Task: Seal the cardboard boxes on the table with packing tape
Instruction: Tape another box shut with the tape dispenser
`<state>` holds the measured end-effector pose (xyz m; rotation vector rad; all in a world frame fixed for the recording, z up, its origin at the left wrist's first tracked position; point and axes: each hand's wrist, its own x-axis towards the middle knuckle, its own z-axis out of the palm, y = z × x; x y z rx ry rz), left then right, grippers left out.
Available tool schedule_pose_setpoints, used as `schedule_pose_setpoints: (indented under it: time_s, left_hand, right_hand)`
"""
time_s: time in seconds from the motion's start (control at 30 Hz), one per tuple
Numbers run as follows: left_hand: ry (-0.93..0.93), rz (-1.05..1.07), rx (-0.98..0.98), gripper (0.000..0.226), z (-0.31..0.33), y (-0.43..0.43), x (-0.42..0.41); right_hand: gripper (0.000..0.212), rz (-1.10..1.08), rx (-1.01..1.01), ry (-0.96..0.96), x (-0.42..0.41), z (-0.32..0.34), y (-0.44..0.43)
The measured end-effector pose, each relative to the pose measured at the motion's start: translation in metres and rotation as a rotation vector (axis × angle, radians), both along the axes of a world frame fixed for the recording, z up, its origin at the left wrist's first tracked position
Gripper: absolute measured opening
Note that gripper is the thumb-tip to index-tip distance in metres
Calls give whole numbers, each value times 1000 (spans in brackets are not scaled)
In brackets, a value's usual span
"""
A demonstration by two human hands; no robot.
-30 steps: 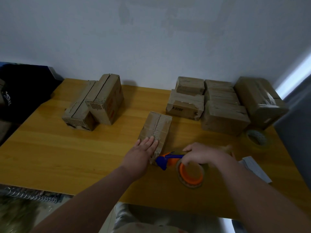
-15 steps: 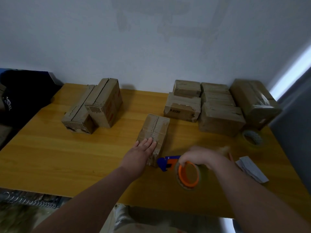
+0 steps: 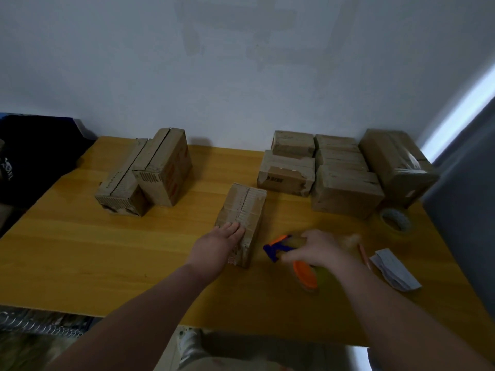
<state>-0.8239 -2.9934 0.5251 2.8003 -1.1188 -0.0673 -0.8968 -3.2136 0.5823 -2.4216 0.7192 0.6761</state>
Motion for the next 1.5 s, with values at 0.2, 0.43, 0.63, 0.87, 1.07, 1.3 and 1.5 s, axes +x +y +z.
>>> schedule_pose_setpoints:
  time_s: [0.2, 0.43, 0.63, 0.87, 1.07, 1.3, 1.5]
  left_hand:
    - [-18, -14, -117, 27, 21, 1, 9]
    - [65, 65, -84, 25, 83, -13, 35]
    - [142, -12, 68, 23, 120, -25, 43]
    - [92, 24, 40, 31, 90, -33, 24]
    - [-309, -124, -355, 3, 59, -14, -8]
    - [-171, -119, -272, 39, 41, -4, -39]
    - [-160, -68, -109, 69, 39, -2, -49]
  right_hand:
    - [60, -89, -55, -169, -5, -18, -13]
    - [76, 18, -105, -28, -10, -37, -18]
    - [50, 102, -111, -187, -7, -25, -12]
    - [46, 161, 96, -405, -3, -6, 10]
    - [40, 198, 120, -512, -12, -13, 16]
    - [26, 148, 82, -740, -21, -23, 10]
    - [31, -21, 388, -616, -12, -23, 12]
